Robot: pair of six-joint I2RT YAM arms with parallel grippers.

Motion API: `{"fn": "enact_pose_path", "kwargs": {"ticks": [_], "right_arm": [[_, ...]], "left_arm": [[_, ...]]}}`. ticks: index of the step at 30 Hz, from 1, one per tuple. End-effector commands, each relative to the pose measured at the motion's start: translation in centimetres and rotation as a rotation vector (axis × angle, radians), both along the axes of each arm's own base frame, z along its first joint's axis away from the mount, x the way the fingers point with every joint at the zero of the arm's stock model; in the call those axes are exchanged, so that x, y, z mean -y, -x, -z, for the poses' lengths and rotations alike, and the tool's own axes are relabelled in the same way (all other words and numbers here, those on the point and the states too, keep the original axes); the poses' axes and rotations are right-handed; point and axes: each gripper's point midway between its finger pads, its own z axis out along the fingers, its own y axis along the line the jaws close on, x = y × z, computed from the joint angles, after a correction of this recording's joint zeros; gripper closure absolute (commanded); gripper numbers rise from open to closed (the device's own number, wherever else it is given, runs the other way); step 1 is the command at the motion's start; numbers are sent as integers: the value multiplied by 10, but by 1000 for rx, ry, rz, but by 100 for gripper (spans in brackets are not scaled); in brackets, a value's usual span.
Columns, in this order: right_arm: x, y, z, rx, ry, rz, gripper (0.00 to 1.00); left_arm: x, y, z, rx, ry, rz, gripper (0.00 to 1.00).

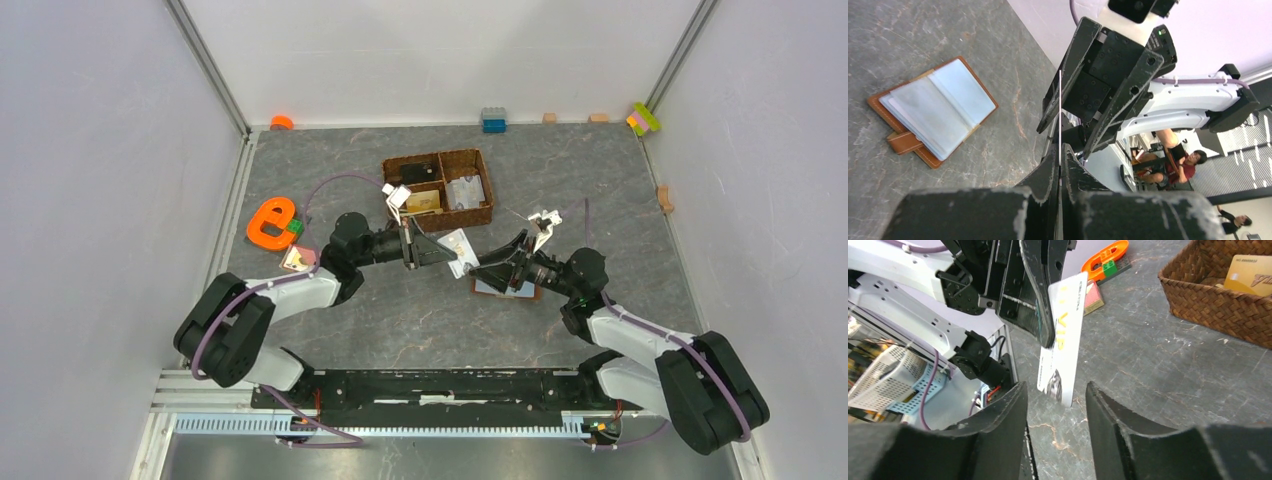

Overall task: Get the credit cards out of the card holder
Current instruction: Place the card holder at the center of the board, then place the credit card in the storage box.

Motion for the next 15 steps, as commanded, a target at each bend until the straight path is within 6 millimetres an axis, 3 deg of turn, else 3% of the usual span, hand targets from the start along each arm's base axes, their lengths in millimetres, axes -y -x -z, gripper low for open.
{"fn": "enact_pose_path", "kwargs": {"ticks": [1, 8, 10, 13, 15], "right_arm": [[-6, 1, -26, 77, -52, -35, 55], [-7, 0, -28, 48, -75, -36, 99], [-6, -3, -24, 34, -73, -11, 100], [-2, -11, -18, 13, -62, 34, 100], [2, -18, -11, -7, -43, 72, 100]], "left_arm": [[10, 12, -12, 39, 35, 75, 97], [11, 11, -9, 49, 10, 61, 92], [9, 9, -7, 51, -6, 39, 80], [3, 2, -2, 68, -58, -35, 53], [-6, -6, 2, 80, -109, -114, 43]]}}
